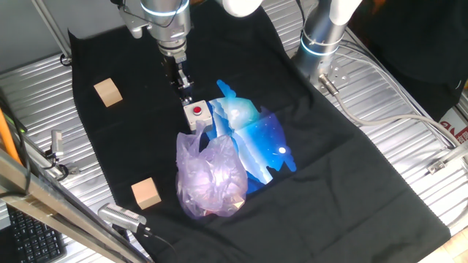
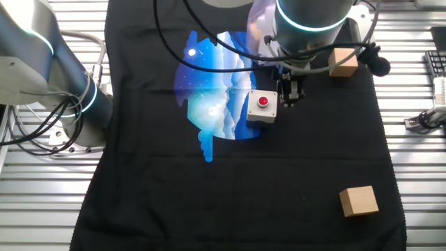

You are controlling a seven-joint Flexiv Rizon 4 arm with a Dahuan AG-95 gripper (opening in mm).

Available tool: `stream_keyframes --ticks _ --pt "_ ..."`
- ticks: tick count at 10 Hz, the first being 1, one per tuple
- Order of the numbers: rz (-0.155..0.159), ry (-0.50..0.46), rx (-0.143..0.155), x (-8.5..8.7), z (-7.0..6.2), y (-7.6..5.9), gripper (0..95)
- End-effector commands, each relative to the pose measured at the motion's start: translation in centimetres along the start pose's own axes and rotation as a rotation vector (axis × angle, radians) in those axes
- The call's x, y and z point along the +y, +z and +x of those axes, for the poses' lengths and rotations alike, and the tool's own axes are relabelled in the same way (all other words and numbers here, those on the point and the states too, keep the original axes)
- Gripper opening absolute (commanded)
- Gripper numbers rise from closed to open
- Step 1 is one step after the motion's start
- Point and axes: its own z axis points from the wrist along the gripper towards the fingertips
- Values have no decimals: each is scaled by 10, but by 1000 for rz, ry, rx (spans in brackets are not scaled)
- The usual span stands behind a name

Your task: Pick up a bag of things

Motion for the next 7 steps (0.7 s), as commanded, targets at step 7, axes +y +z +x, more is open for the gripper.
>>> stream_keyframes --ticks 7 --pt "51 -36 8 -1 0 0 0"
